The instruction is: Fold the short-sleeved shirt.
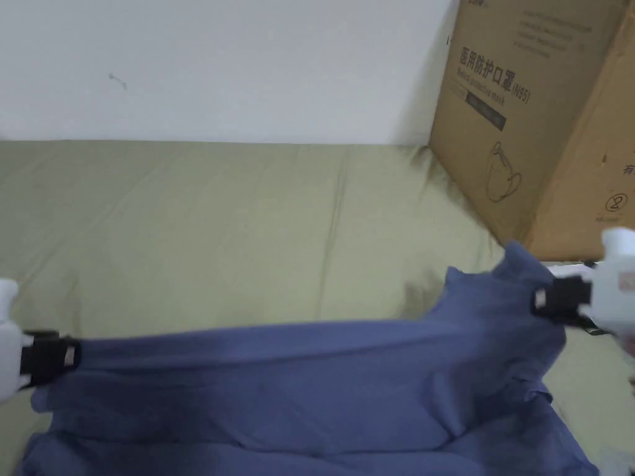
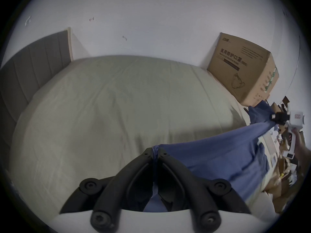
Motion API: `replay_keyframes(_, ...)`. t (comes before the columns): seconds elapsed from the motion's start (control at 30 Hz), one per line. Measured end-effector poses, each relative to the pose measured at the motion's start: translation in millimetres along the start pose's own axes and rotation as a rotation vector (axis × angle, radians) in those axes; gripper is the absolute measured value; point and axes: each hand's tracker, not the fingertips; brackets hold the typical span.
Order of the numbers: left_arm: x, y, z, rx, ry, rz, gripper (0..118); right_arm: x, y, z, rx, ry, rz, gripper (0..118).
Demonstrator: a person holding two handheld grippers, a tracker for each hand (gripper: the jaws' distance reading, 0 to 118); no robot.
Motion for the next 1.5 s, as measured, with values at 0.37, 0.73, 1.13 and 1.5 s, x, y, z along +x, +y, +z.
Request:
replay_keyframes(0.37,-17,-139,45,-0.074,-0.045,0.040,2,46,-182,53,-0.066,-0.036,0.047,1)
replay_keyframes(0.73,23,-115,117,0.229,0.045,0.046,116,3,-154,109,0.222,-0.077,0.163,118)
replay_keyframes(1.13,142,-119,169,0.710,0.076,-0.159,0,-139,-178,169,0.863,0.027,0.282,0)
replay_keyframes(1.5,152,-134,194,0.855,0.162,-0.108,0,-155,-190,176,0.912,-0.011,0.342,0)
